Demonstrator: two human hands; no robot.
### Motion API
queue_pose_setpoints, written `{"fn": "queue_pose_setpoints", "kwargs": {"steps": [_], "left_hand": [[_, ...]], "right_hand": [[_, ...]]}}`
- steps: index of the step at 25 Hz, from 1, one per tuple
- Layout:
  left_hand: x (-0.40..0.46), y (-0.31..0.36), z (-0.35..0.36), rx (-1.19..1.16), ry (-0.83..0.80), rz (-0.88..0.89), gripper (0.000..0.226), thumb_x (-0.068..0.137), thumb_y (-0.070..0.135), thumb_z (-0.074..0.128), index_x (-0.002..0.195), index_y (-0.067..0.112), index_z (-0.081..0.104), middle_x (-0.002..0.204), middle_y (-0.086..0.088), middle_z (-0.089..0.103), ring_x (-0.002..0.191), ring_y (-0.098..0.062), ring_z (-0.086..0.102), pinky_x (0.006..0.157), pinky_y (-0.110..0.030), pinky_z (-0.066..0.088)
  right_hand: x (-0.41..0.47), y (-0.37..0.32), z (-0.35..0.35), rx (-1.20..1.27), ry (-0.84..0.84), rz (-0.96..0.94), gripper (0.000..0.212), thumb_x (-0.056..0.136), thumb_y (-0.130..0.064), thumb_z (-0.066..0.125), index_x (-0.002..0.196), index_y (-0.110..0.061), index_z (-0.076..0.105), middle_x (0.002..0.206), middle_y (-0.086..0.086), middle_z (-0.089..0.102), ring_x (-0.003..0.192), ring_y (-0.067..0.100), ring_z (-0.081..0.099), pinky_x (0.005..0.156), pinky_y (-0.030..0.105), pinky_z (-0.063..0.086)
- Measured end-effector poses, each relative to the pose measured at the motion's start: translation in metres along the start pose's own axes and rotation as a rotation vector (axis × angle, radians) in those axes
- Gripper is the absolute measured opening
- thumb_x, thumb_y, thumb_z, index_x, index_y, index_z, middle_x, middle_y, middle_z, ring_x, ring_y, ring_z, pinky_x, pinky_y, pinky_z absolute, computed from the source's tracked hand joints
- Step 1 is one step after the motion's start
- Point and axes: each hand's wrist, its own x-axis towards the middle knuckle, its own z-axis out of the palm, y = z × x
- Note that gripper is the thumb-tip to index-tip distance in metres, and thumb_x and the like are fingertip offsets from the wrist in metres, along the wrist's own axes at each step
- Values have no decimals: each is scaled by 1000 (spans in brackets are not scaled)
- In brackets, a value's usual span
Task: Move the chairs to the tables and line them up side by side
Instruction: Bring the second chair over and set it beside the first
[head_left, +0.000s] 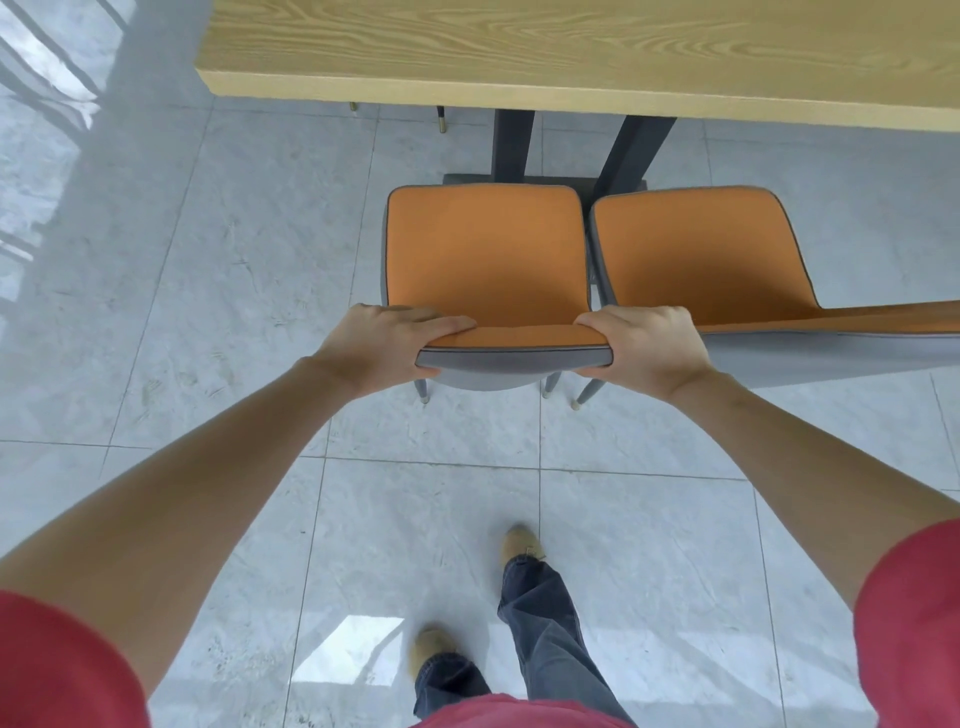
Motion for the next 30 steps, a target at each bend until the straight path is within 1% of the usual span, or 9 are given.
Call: {"fn": "queue_pose_setpoints", "kwargs": {"steps": [7,10,15,17,19,21,22,25,30], "left_hand": [[8,1,-3,-22,-11,-30,51,64,11,79,113,17,65,92,-3,74,70,-24,69,49,-21,37],[6,9,-6,-49,-70,-128,50,71,15,73,118,22,60,101,0,71,77,-25,67,53,-23,38],[11,25,-15,-73,-252,-399,47,80,28,62,126,28,49,113,5,64,96,-23,59,68,-29,43],[18,39,-17,-22,-317,-415,49,80,37,62,125,24,48,112,1,63,99,-24,58,73,-32,45],[29,57,-18,4,-303,-371,52,80,41,62,124,19,48,111,-3,64,98,-25,58,76,-34,45],[38,72,-19,-2,-277,-334,56,80,42,61,128,18,45,115,-3,63,100,-26,59,81,-36,47],[42,78,-20,-3,-274,-326,58,81,43,61,130,19,43,117,-3,62,102,-26,59,82,-37,47],[54,87,-23,3,-281,-299,61,83,44,58,134,19,37,124,-2,59,107,-26,57,83,-38,48],[82,113,-26,-36,-311,-239,67,85,46,54,140,18,28,140,-4,45,118,-27,49,89,-39,45]], "right_hand": [[7,10,-1,27,-35,-7,32,55,-21,87,80,-7,74,52,4,65,39,21,58,35,22,45],[5,7,-2,45,-79,-3,36,56,-23,87,84,-5,73,58,5,69,44,22,61,37,24,48],[6,5,-5,38,-218,97,44,77,-40,68,111,-13,63,90,1,71,74,24,65,56,27,43],[6,4,-6,44,-251,88,51,79,-48,63,119,-17,57,101,-2,69,84,22,65,61,27,44],[5,6,-9,64,-291,55,62,79,-53,63,128,-18,49,119,-1,64,103,21,61,77,32,49],[3,5,-16,77,-339,16,71,78,-53,63,135,-17,41,134,0,53,122,20,49,102,34,37],[0,6,-20,71,-346,1,73,79,-52,63,138,-17,38,139,0,49,128,19,43,108,34,29],[-10,14,-34,26,-349,37,75,81,-51,61,142,-18,30,145,0,41,135,16,33,114,37,18],[-38,41,-59,-94,-406,207,76,85,-51,56,145,-20,23,149,3,35,139,17,26,115,39,13]]}}
